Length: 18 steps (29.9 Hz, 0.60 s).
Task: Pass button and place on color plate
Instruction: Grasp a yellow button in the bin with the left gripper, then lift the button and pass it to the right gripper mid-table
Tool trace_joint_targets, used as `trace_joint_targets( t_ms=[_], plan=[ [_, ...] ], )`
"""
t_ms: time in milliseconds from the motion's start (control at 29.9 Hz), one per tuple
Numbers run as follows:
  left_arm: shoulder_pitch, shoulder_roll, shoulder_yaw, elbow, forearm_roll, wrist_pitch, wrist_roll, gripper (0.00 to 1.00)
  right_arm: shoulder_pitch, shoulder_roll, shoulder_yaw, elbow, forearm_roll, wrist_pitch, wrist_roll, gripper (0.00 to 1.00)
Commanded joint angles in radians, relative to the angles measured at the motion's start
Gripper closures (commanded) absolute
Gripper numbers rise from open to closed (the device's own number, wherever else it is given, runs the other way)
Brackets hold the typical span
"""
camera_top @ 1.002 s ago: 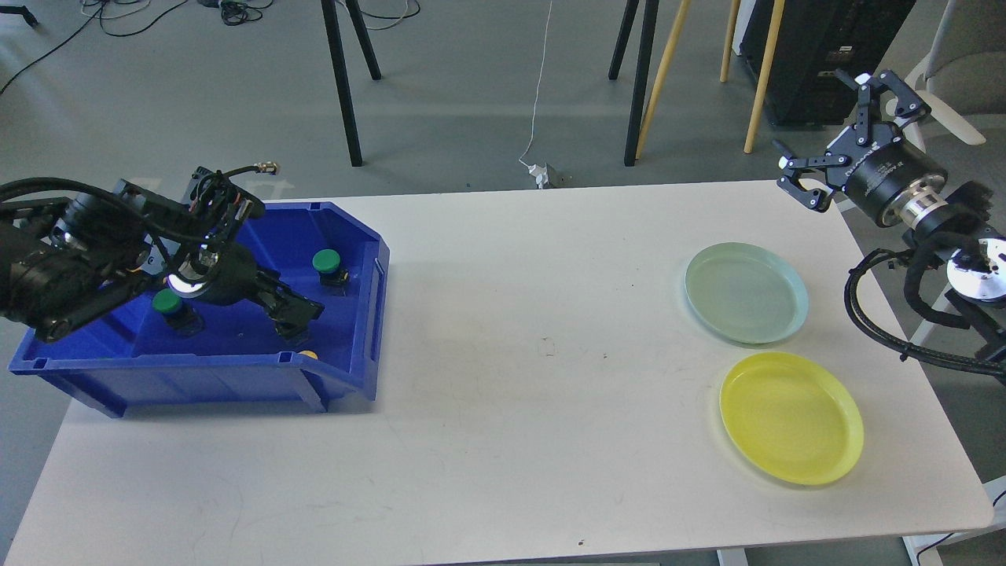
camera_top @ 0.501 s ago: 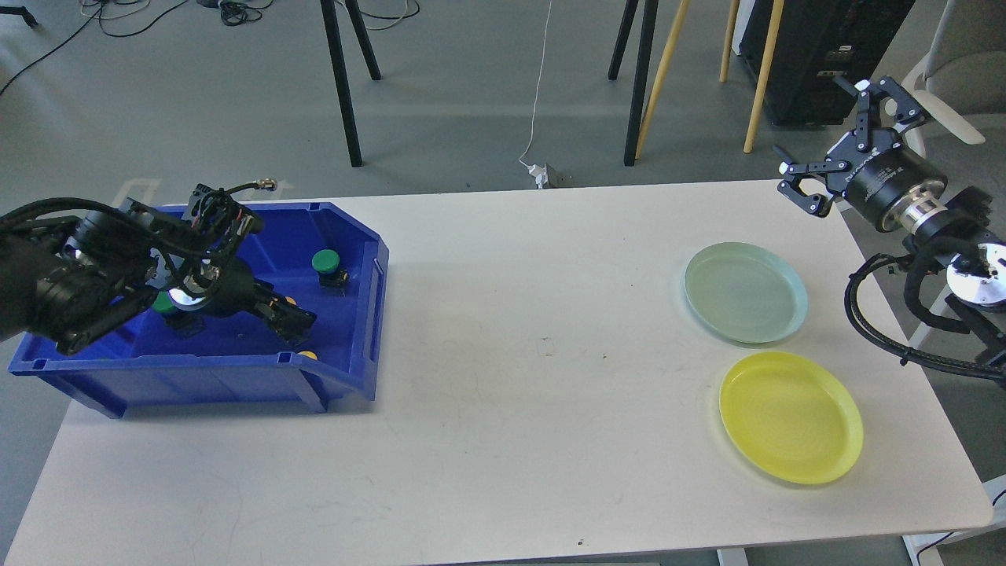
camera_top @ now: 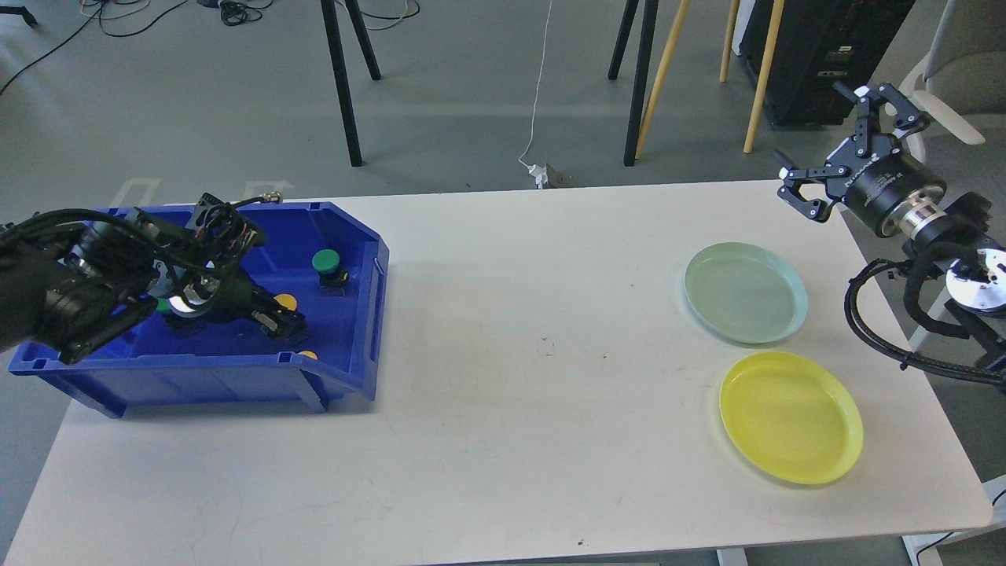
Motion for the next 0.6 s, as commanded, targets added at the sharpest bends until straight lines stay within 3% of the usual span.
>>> trace_joint_targets(
  t_ms=[0, 134, 234, 434, 501, 568],
  plan=[
    [-0.013, 0.008, -0.003, -0.014, -0.001, 0.014, 0.000, 0.95, -0.002, 0.000, 0.000, 0.000, 0.000, 0.000, 0.000, 0.00],
    [-0.090, 0.124, -0.029, -0.148, -0.021, -0.029, 0.000, 0.95, -0.002, -0.003, -0.003, 0.005, -0.001, 0.000, 0.005, 0.00],
    [-0.154, 0.230, -0.100, -0.297, -0.053, -0.126, 0.000, 0.95, 0.001, -0.024, -0.002, 0.005, -0.012, 0.000, 0.014, 0.00],
    [-0.123, 0.299, -0.355, -0.485, -0.304, -0.133, 0.000, 0.94, -0.001, -0.132, 0.001, 0.087, -0.089, 0.000, 0.020, 0.00],
    [-0.097, 0.267, -0.412, -0.497, -0.477, -0.133, 0.000, 0.94, -0.007, -0.173, 0.005, 0.155, -0.138, 0.000, 0.055, 0.00],
    [-0.076, 0.180, -0.462, -0.489, -0.637, -0.133, 0.000, 0.94, -0.042, -0.211, 0.006, 0.249, -0.188, 0.000, 0.130, 0.00]
  ],
)
